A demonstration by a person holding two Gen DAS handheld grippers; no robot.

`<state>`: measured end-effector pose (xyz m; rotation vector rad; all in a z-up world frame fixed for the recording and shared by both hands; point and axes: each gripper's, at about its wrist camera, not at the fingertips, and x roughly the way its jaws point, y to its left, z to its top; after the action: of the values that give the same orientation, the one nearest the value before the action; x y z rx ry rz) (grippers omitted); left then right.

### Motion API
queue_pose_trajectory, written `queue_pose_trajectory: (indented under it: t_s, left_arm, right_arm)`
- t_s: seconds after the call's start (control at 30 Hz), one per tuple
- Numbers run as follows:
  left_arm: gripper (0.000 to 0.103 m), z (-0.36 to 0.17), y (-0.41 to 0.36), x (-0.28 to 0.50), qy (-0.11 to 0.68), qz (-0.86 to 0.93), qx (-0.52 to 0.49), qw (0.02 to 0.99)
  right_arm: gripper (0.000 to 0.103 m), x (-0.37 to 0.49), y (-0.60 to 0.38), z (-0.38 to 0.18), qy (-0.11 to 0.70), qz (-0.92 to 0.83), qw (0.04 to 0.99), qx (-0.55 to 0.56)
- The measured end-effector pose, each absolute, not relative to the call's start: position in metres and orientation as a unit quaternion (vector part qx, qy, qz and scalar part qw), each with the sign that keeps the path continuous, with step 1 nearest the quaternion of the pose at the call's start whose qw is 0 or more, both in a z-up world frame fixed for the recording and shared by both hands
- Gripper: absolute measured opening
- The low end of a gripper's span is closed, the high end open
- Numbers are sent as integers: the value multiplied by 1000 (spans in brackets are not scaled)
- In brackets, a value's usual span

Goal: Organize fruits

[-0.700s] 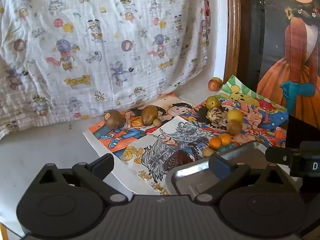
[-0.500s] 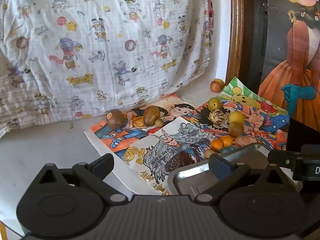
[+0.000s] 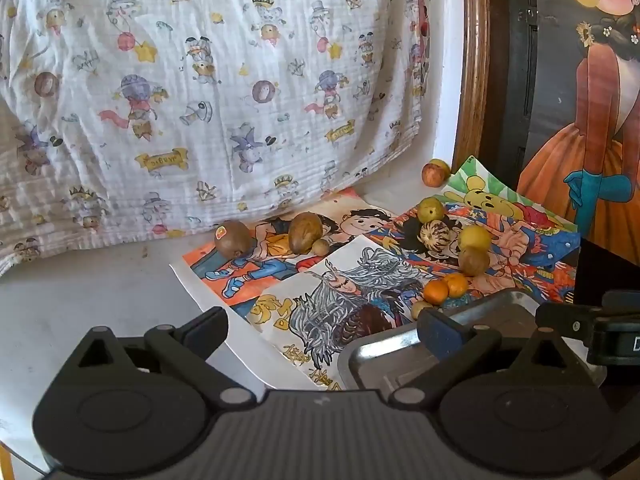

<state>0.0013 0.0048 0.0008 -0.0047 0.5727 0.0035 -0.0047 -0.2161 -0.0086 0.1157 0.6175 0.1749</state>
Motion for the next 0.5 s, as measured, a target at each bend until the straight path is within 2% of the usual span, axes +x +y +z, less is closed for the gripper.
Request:
queue_pose_trajectory:
  t_s: [0.5]
  left_arm:
    - [103, 2, 7, 2, 283, 1, -5, 959]
  right_arm:
    - [103, -3, -213, -10, 304, 87, 947, 53]
